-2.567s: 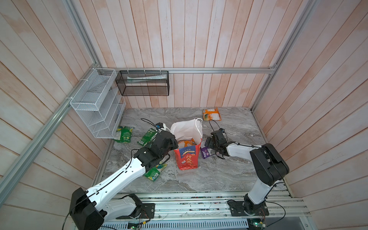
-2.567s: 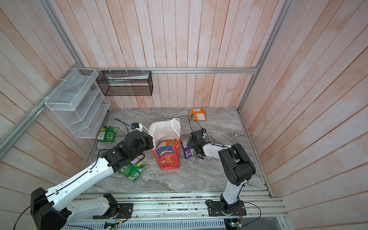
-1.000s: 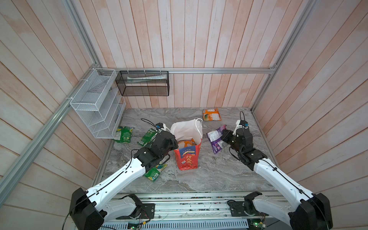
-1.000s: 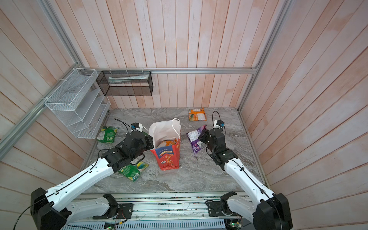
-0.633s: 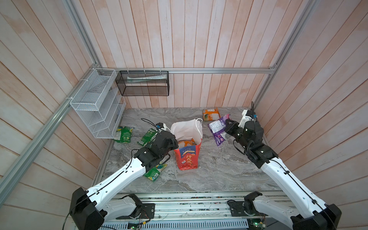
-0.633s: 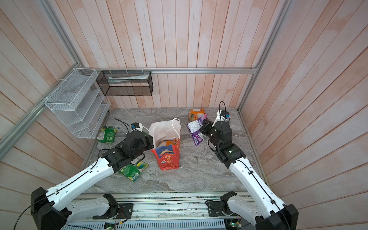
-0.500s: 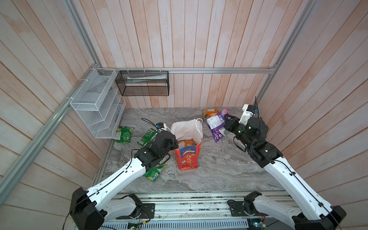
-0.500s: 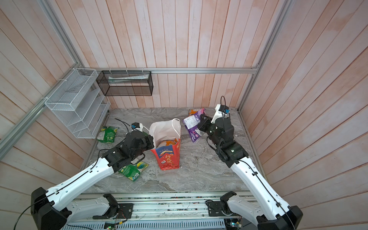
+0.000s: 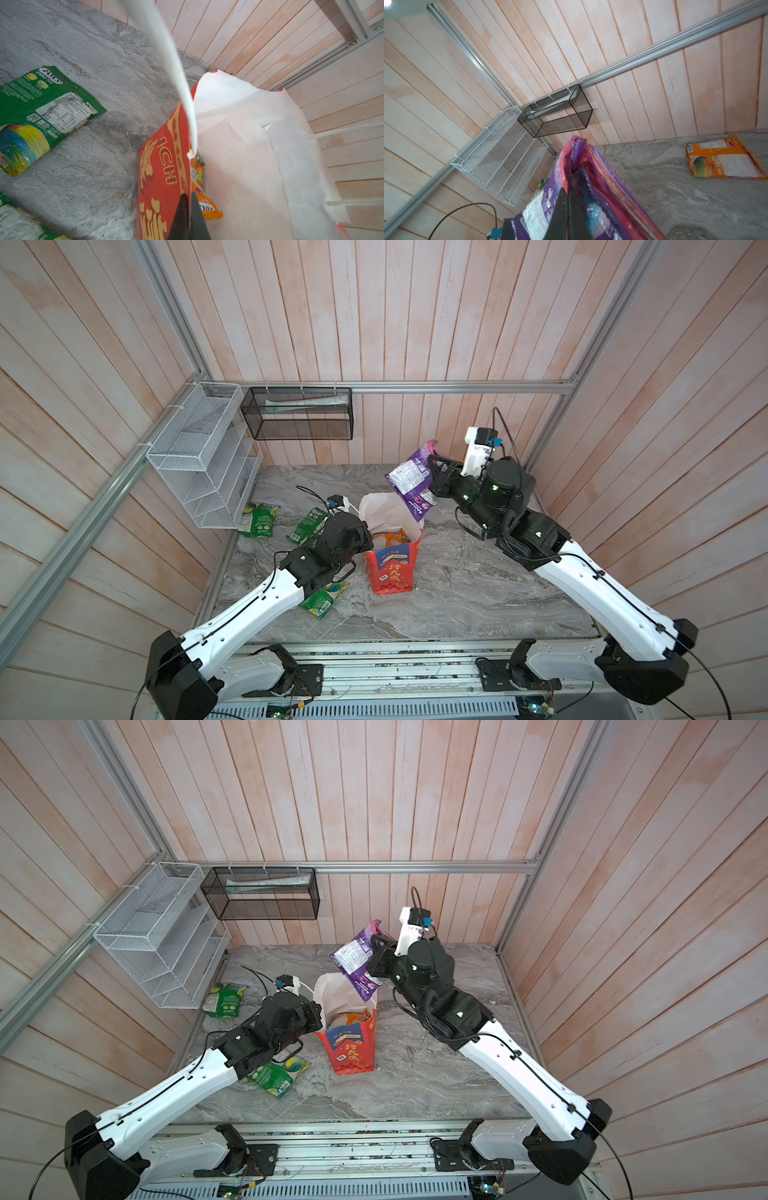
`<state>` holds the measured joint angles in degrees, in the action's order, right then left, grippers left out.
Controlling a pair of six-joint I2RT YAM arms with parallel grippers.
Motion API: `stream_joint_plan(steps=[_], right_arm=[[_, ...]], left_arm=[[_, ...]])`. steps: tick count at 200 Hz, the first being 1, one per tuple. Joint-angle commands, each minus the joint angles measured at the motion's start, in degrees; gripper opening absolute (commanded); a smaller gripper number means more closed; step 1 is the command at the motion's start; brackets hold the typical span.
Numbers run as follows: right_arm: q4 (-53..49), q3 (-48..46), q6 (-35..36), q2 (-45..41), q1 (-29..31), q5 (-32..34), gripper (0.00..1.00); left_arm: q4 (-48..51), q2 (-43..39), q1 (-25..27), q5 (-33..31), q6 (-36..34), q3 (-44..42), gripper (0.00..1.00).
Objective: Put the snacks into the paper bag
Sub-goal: 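Carry the purple packet with the right gripper over the bag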
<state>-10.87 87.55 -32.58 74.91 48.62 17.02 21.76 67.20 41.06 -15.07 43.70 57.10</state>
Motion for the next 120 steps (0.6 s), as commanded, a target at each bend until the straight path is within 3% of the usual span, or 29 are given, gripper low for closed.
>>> stream_joint_plan(steps=[1, 63, 120], right_arm=[[0.9, 2.8, 3.4, 2.6, 2.4, 4.1, 0.00], [0.5, 5.1, 4.8, 11.0, 4.8, 4.5, 0.00], [-2.9, 4.1, 5.9, 11.6, 4.7, 8.1, 0.00]], left_arm=[[-1.5, 0.3, 0.2, 0.2, -1.1, -0.1, 0.00], [-1.0, 0.1, 0.2, -0.1, -0.8, 0.0, 0.00], [-0.9, 0.2, 0.3, -1.0, -0.7, -0.1, 0.00]])
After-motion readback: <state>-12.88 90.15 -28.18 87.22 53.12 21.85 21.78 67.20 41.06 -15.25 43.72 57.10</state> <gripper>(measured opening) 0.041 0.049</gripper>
